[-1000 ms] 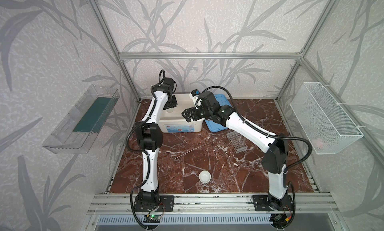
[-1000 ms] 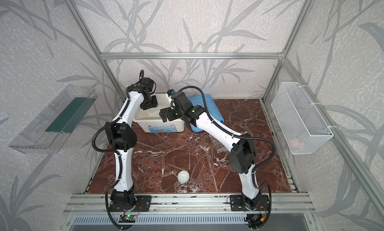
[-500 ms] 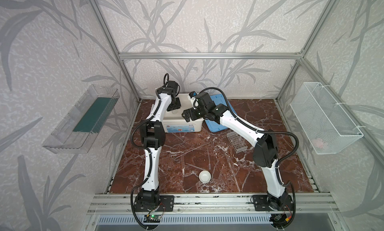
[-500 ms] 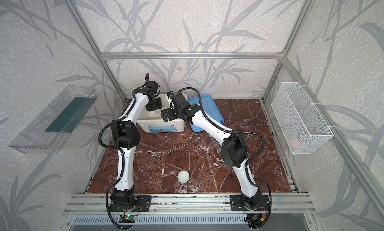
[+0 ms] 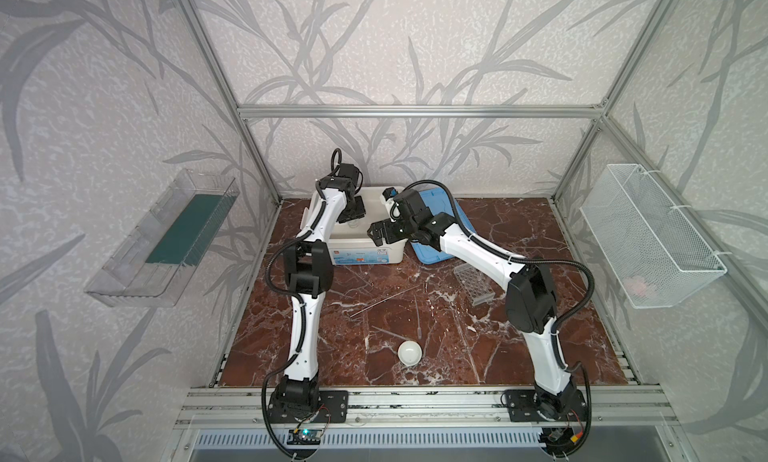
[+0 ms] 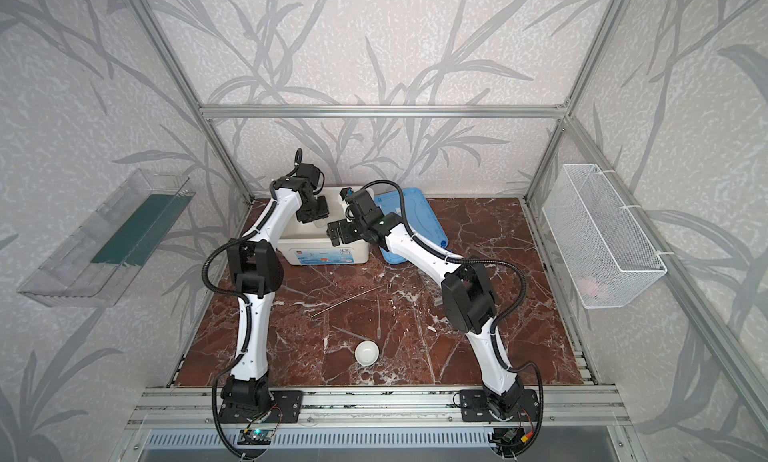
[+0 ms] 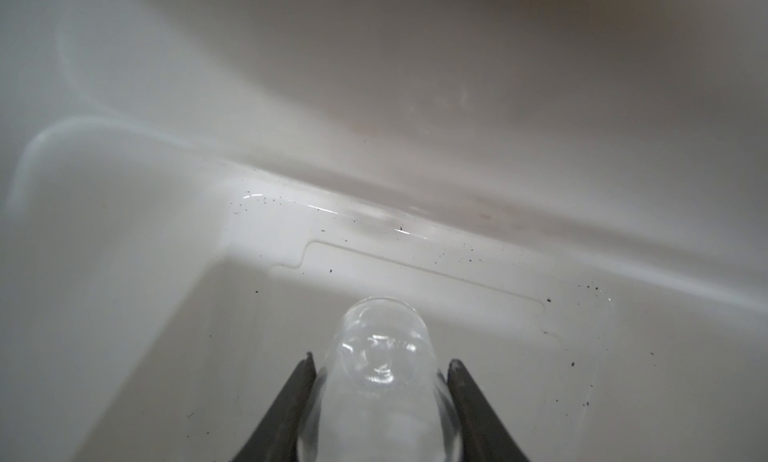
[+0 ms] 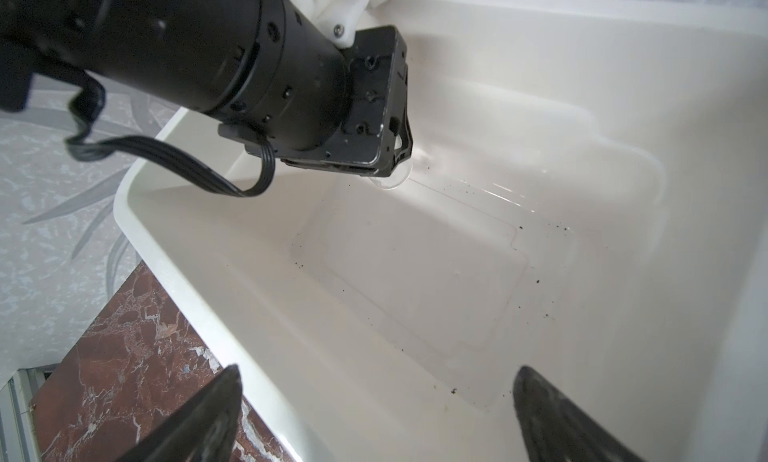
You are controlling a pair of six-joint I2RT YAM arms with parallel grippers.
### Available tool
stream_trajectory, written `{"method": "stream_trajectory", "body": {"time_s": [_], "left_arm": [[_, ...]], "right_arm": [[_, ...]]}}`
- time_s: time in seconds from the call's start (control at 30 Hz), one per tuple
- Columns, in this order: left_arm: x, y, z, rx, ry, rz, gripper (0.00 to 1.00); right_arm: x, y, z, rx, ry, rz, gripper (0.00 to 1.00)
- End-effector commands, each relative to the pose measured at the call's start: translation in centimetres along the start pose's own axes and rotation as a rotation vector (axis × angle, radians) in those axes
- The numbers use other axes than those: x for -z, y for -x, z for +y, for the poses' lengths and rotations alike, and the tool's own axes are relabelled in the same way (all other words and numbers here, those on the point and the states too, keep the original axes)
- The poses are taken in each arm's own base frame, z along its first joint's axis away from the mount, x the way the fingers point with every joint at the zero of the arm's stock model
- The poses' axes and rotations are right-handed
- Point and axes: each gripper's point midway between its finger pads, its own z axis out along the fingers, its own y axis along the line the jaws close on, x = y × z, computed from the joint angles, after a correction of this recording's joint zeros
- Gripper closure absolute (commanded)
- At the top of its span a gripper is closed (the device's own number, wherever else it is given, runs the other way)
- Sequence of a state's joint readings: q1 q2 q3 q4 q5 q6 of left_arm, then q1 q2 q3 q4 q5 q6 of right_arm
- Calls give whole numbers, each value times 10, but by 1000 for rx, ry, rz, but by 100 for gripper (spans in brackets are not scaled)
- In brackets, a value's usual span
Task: Organize the chemistry lab equipment
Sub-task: 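Lower the glass bottle into the white bin with the left gripper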
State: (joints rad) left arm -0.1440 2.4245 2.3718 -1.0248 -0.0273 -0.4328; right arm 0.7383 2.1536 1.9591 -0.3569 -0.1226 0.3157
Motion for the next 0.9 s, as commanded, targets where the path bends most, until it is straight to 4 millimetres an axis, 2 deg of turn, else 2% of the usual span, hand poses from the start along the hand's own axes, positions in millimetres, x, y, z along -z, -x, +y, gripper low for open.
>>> {"method": "stream_trajectory", "body": {"time_s": [0.0, 0.2, 0.47, 0.6, 0.87], "left_arm": [[-13, -30, 3, -9, 46, 76, 70], [10, -27, -1, 9, 14, 29, 71], [17, -35, 0, 24, -4, 30, 71], [6, -33, 0, 21, 2, 26, 70], [-17, -47, 1, 26, 19, 93, 66]], "right_arm": [[13, 9, 2, -13, 9, -31, 0], [15, 7, -1, -12, 1, -36, 0], [13, 3, -3, -27, 3, -28, 0], [11, 0, -4, -37, 6, -23, 0], [12, -1, -4, -34, 3, -21, 0]]}}
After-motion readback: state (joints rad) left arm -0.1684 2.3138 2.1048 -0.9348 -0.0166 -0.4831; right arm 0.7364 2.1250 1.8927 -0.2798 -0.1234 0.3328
